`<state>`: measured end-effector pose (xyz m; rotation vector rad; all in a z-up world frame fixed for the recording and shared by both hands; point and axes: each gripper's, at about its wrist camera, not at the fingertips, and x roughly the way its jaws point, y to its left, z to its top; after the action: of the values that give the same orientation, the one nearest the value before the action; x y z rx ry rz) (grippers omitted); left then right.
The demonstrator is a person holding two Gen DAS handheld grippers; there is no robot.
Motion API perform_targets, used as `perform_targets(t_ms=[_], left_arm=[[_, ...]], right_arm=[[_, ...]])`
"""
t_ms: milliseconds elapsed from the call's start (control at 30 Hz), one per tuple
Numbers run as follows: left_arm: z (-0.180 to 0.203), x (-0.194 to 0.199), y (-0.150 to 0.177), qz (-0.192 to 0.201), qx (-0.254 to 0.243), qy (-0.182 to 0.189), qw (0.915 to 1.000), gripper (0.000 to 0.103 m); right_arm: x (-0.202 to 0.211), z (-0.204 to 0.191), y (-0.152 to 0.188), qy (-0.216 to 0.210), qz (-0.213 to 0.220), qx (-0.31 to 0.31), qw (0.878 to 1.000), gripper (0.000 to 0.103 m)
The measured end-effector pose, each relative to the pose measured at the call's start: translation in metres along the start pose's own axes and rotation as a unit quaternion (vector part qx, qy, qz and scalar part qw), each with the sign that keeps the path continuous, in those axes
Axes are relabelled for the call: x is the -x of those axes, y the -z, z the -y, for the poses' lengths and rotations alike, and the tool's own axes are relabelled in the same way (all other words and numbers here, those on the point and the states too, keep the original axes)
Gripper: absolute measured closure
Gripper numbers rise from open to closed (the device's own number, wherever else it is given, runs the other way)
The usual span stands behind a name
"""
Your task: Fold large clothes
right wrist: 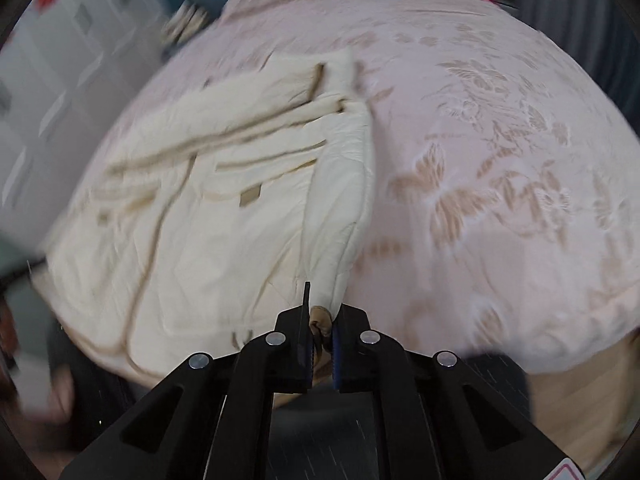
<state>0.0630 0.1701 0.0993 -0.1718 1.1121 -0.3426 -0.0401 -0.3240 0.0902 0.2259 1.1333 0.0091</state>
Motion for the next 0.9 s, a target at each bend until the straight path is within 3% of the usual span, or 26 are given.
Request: perform_targets(t_ms=[167,267,333,467,567,600,667,700,900], left_arm=[[-0.001,0.062,0.062,-0.030,-0.005,0.015,0.9994,0.096],[-0.002,0.093,0.077,-0.018,0.015,0.020,0.9995,0.096],[0.000,0.107,0.076,-0.001,0.027,0.030,0.9992,0.096],[0.012,0.117,0.042,0.055,0.021,0.030,0.9978,0.095],[0.015,0.116,0.000,0.110,0.023,0.011,0.9936,0.095],[0.016,0.115,-0.012,0.132,0.019,-0.009,0.9910,0.103],[0.015,0.111,-0.037,0.164,0.012,-0.046,0.9854,0.103],[0.014,0.106,-0.051,0.171,0.013,-0.047,0.9841,0.103],[0.005,0.061,-0.102,0.173,0.019,-0.086,0.9810,0.103]], right_arm=[[0.050,-0.025,0.059,-0.018,-0.099,0.095,0.990,0.097],[0.076,-0.035,0.075,-0.032,-0.103,0.091,0.990,0.097],[0.092,-0.036,0.065,-0.047,-0.071,0.067,0.994,0.097],[0.110,-0.018,0.013,-0.077,0.024,0.000,0.997,0.097],[0.104,0.002,-0.029,-0.088,0.092,-0.057,0.990,0.097],[0.101,0.004,-0.038,-0.090,0.103,-0.070,0.988,0.097],[0.079,0.017,-0.064,-0.107,0.121,-0.114,0.980,0.097],[0.069,0.018,-0.074,-0.110,0.126,-0.125,0.978,0.097],[0.016,0.012,-0.128,-0.090,0.141,-0.146,0.975,0.097]])
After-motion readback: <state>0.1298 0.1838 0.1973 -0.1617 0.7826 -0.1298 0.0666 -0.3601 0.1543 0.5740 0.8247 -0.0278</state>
